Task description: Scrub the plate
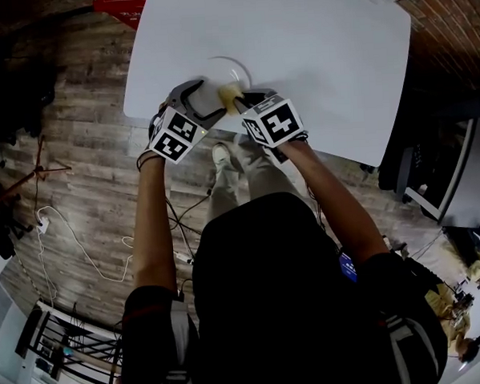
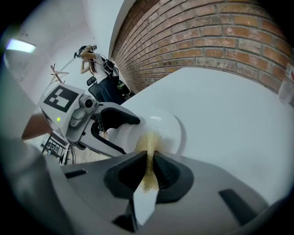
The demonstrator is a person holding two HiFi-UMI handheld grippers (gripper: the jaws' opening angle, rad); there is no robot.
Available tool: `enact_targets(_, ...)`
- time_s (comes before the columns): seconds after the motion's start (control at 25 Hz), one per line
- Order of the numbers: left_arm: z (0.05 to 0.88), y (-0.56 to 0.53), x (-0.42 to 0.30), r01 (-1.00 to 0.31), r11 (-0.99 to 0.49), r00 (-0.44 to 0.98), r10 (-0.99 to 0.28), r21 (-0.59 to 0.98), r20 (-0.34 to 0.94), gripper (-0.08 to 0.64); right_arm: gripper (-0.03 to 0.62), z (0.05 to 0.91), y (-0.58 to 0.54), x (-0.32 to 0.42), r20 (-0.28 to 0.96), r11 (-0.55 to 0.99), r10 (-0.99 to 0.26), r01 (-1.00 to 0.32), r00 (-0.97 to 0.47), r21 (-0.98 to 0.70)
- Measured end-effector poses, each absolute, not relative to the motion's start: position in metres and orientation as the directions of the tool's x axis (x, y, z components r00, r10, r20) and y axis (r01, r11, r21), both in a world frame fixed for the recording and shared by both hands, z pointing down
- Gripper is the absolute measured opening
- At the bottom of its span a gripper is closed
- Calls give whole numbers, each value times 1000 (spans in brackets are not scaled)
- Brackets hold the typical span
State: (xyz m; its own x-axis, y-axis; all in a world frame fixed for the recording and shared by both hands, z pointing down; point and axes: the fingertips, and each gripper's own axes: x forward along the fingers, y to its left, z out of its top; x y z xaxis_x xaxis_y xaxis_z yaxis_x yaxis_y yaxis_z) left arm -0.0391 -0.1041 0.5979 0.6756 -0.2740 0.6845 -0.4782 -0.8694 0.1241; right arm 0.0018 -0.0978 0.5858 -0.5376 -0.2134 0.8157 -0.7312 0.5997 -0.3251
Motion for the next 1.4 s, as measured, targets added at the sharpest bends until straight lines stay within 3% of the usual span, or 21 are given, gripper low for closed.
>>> enact_targets(0.36,591,-95,-42,-496,-846,661,-224,194,717,368,43,580,-100,6,839,590,-198,-745,-507,-311)
enact_targets(0.84,558,-65,-46,-581,-774,686,-300,252,663,368,44,550,-92,11,826,608,-235,-741,-512,-286)
enact_targets(1.4,485,-58,-25,-596,-794,692,-435,116,577,367,43,475,-100,6,715,626,-397,-740,-575,-248)
